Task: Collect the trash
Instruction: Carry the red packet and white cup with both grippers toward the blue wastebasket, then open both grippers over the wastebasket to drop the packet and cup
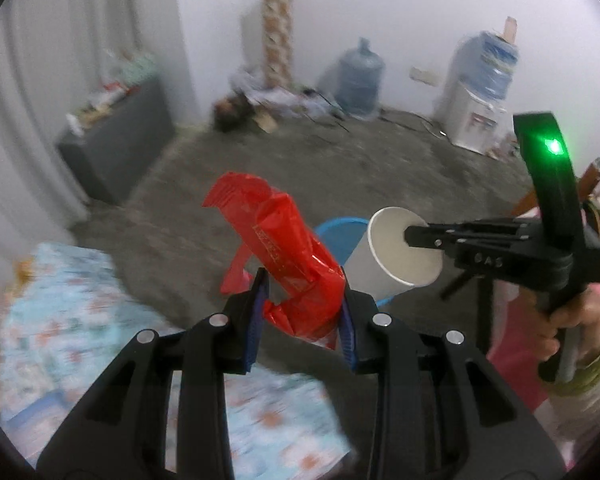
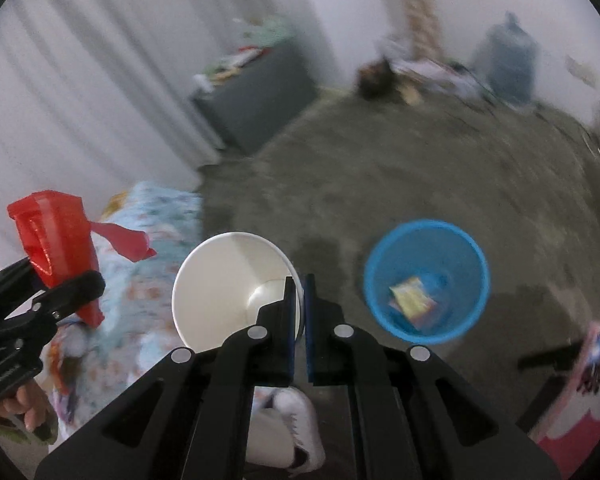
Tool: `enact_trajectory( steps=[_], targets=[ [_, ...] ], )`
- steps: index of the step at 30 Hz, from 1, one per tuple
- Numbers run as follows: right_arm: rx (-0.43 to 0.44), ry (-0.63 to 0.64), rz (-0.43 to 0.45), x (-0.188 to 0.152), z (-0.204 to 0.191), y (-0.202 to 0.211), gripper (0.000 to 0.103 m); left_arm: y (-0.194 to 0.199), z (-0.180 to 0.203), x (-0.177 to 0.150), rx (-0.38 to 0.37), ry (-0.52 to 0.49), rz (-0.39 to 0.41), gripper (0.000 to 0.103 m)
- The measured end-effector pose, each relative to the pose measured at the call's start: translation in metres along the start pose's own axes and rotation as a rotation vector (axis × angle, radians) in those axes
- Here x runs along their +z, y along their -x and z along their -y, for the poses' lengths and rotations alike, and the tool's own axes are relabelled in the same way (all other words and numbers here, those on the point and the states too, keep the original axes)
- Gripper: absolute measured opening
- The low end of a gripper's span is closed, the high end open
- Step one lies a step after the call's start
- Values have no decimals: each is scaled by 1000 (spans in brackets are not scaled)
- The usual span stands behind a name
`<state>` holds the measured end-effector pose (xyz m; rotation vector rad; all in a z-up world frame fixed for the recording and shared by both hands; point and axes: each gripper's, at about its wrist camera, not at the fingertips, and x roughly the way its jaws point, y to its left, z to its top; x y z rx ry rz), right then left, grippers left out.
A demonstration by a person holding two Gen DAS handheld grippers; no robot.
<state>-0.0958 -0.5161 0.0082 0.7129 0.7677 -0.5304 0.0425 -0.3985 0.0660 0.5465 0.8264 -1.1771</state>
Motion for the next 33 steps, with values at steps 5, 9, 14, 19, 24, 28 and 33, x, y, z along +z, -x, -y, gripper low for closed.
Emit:
enact_trajectory(
  steps=[5,9,14,19,24,28,33],
  targets=[
    [-75,-127,-29,-2,59,-41,4,-81,11,16,-124,56,-118,30],
    [-109,-216,-44,-7,97,-65,4,-128,15,25,-191,104,-167,32],
    [-150,-312,-34,-11,132,-91,5,-180,23,39,-222,146,-199,42],
    [-187,-377,-75,-21,163,-115,41,-230,33,50,-245,233,-230,80],
    [-209,-346,-84,-26,167,-118,46,-232,45,46,-268,241,-238,83],
    [-201,-334,-60,-25,161,-109,47,-205,48,44,-258,198,-197,83],
    [-180,-283,-16,-22,141,-89,55,-140,44,38,-284,173,-109,84]
  ],
)
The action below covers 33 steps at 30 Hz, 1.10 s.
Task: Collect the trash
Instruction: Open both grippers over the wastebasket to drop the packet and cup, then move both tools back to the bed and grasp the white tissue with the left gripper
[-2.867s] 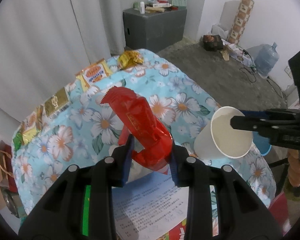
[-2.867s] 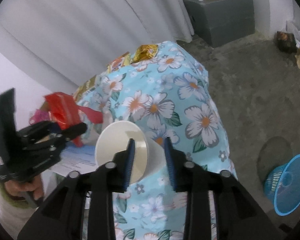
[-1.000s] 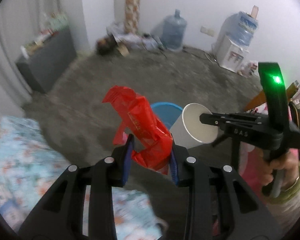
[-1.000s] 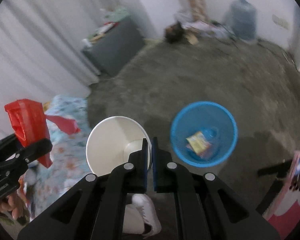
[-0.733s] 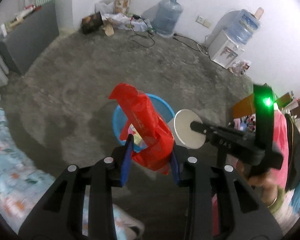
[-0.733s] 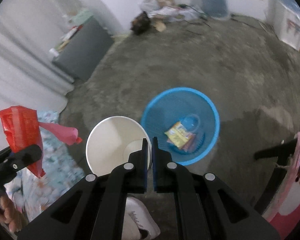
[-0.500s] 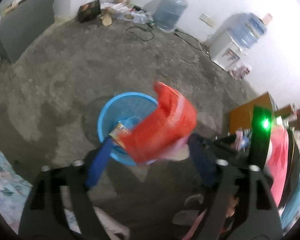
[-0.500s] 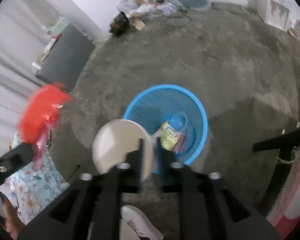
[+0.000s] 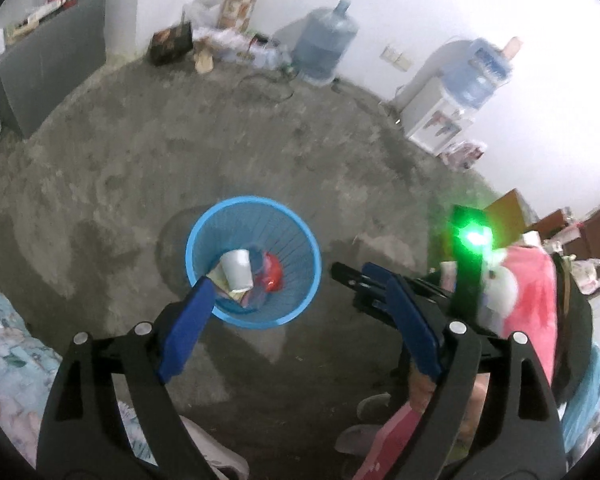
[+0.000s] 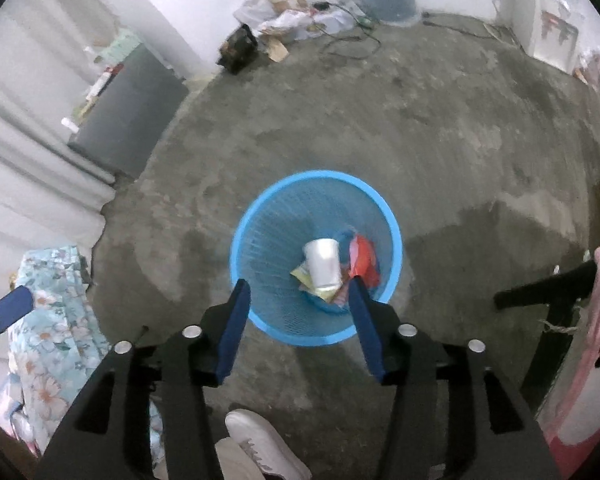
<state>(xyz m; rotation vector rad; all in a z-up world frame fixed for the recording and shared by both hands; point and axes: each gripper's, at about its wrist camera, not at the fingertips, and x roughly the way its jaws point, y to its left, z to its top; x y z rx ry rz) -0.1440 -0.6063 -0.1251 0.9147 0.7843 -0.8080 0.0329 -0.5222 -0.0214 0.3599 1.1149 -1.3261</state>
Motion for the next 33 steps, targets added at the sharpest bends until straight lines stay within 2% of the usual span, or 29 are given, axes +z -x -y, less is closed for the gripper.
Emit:
enact_trajectory(
  steps=[7,12,15,19,22,25,27,29,32,33],
  targets=[
    [23,162,54,-18,-57,40,68,114,8,-46,46,-61,140,89],
    [33,354,87,-43,-125,74,81,200,-3,-102,166,-64,271,93],
    [49,454,144,-66,-166,101,90,245,-20,-143,247,-16,329,94],
    [7,571,264,-102,-220,138,96,302,-52,-200,340,97,408,94],
    [15,675,373,-135,-256,161,97,340,-73,-240,427,180,481,94],
    [-12,753,471,-169,-291,174,97,370,-96,-280,475,260,536,94],
    [-2,798,492,-183,-311,178,97,386,-106,-307,499,312,580,94],
    [40,852,475,-202,-334,179,97,403,-117,-338,517,347,628,94],
    [214,871,424,-225,-350,187,97,418,-133,-377,550,404,672,94],
    [304,857,397,-231,-355,189,97,421,-140,-390,550,426,682,94]
  ],
)
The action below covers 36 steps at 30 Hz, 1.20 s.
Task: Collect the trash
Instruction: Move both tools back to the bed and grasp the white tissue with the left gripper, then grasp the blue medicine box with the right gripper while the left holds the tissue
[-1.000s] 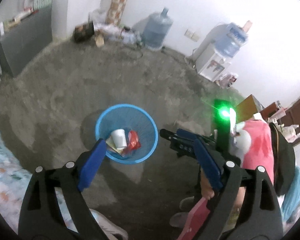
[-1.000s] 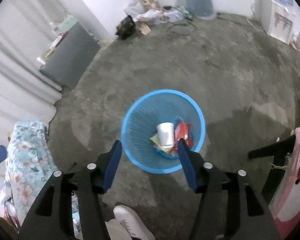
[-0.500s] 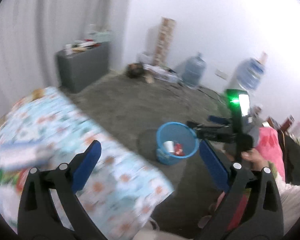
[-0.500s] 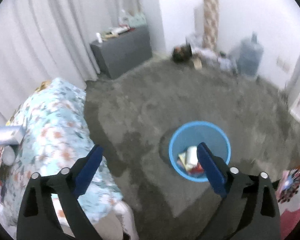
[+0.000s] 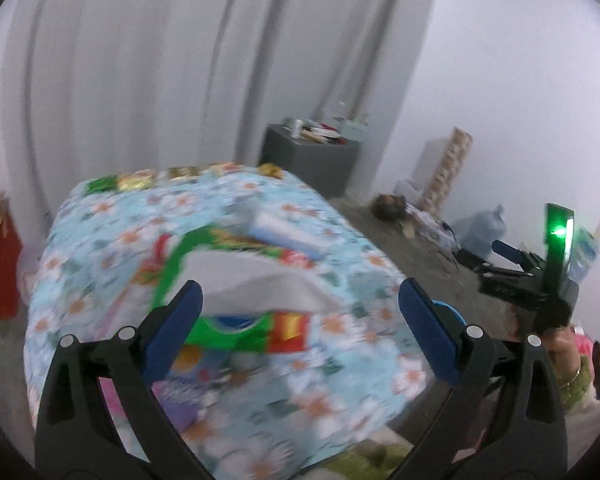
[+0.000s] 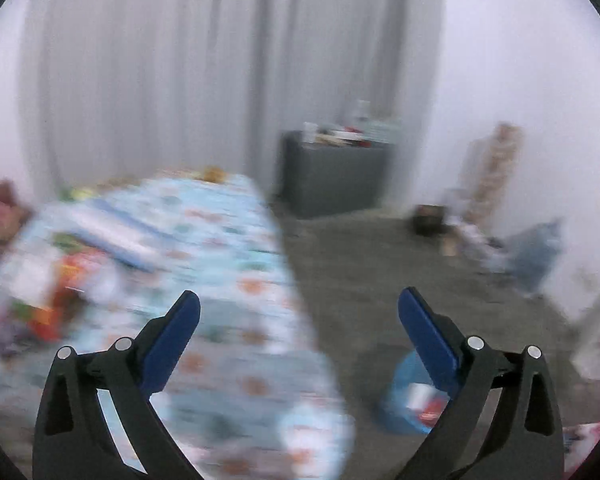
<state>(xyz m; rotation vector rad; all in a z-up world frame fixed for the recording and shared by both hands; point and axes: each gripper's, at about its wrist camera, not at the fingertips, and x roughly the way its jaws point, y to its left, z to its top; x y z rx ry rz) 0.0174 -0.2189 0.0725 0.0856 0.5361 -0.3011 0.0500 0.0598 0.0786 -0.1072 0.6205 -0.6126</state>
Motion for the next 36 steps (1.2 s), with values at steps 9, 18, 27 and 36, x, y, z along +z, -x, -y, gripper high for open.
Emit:
enact_trajectory(
  steps=[9,18,27,36],
  targets=[
    [393,-165,-98,15,-55,-24,97,-1,-52,-32,-34,89,-36,94],
    [484,-277,-203,12,-69,-58,89,-21,-61,-21,-41,89,39,94],
    [460,-327,-269,-3,-49,-85,85,-92,-43,-10,45,-29,-87,66],
    [440,-372,-301,-16,-24,-104,80,-108,-69,-14,34,97,-128,20]
  ],
)
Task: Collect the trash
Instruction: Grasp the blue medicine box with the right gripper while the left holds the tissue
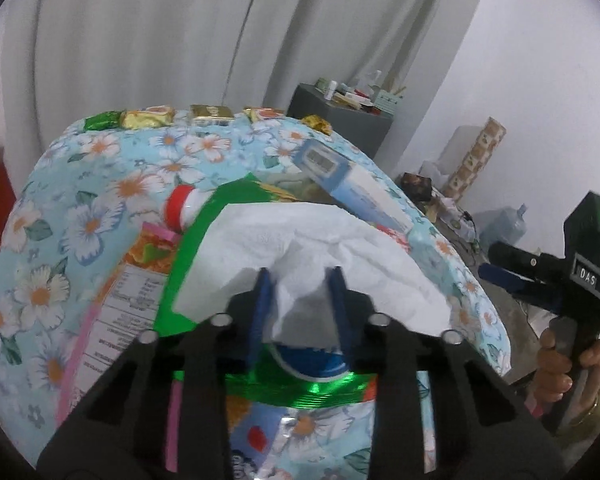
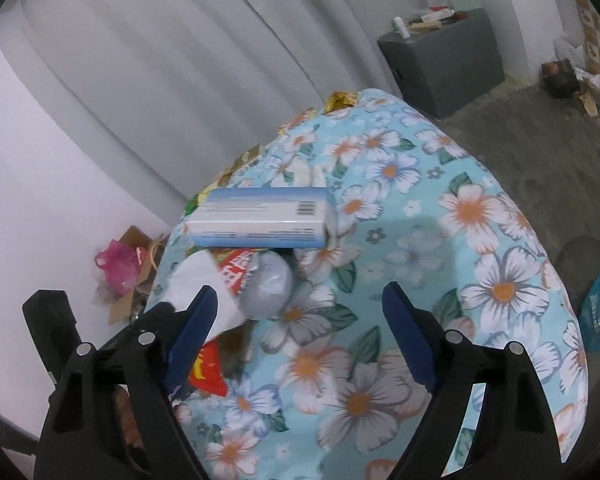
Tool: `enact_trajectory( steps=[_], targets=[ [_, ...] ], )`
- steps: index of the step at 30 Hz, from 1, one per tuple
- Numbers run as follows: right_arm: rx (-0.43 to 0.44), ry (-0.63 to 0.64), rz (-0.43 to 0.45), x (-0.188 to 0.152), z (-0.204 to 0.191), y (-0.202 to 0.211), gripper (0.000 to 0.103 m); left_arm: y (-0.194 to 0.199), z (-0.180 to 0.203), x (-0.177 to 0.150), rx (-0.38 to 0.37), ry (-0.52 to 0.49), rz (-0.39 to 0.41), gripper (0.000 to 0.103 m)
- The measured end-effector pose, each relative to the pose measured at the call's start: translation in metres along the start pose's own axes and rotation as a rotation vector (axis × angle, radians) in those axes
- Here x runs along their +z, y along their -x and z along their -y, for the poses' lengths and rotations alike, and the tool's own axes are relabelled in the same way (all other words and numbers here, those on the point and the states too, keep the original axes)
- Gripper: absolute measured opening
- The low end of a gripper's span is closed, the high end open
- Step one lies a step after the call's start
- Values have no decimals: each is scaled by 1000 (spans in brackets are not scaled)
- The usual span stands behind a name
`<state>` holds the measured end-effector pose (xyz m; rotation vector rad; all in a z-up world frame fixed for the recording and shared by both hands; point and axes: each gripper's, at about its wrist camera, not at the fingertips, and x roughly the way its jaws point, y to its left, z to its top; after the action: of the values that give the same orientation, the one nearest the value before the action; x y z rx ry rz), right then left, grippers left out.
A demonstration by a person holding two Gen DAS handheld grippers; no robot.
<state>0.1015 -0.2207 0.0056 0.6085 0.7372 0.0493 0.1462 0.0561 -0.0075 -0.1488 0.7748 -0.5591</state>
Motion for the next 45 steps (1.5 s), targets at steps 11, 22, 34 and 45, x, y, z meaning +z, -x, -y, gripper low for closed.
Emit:
enact_trajectory(
  steps=[11,22,34,45],
  targets=[
    [57,49,28,59,-5,-8,77,12,-13,1,-29,55,37,2],
    [80,69,-245,124,-36,-105,63,17,-12,-2,-30,59,66,1],
    [-75,658,-162,62,-126,-90,75,25,-26,-7,31,91,73,1],
    [-263,866,-164,27,-145,-135,76,40,-51,-13,71,159,99,1]
  ],
)
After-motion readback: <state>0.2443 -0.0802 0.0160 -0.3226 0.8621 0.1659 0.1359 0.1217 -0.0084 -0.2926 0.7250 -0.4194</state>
